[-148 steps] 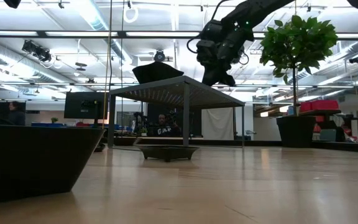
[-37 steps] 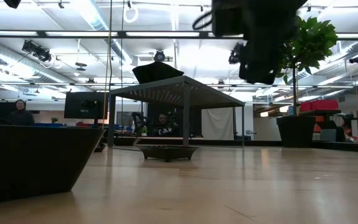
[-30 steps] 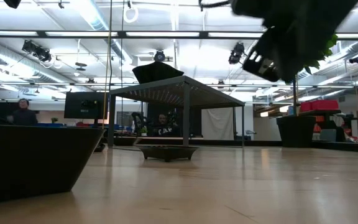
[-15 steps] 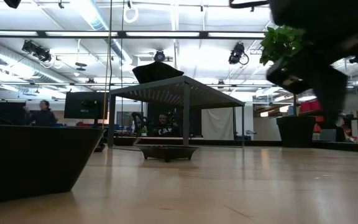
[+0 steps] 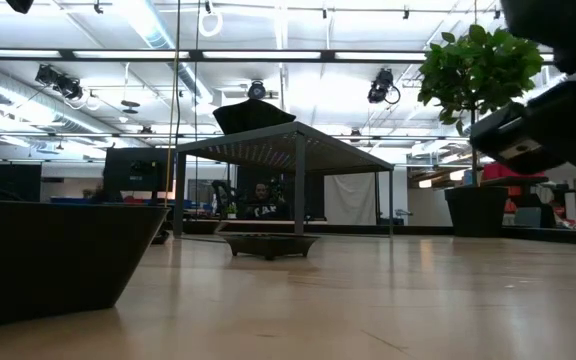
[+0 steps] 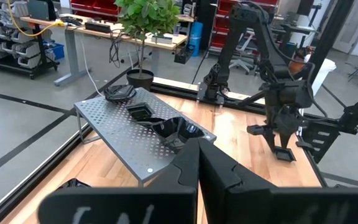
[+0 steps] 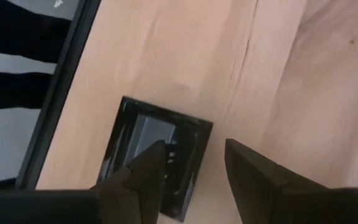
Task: Pick & Place Mini shaped plates
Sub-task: Stack the black square shape plate on top of the black square shape plate on the shelf
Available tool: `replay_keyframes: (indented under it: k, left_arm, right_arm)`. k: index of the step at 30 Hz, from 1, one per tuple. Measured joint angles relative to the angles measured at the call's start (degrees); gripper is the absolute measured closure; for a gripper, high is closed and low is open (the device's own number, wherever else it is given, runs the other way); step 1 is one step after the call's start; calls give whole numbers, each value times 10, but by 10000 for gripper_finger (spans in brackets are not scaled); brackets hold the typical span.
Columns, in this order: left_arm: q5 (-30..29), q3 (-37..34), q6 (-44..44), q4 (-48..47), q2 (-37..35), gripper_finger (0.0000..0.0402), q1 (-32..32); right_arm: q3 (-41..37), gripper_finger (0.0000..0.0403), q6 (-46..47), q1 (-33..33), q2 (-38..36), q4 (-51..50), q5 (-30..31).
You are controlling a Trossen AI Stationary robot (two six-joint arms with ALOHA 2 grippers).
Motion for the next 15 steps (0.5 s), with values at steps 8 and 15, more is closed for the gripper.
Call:
replay_keyframes:
  k: [8, 15]
  left_arm:
    - [0, 0, 0, 0, 0, 396, 0]
    - [0, 0, 0, 0, 0, 396, 0]
  right_arm:
    - [0, 234, 13, 1, 20, 7, 1]
    - [-2, 234, 13, 0, 22, 11, 0]
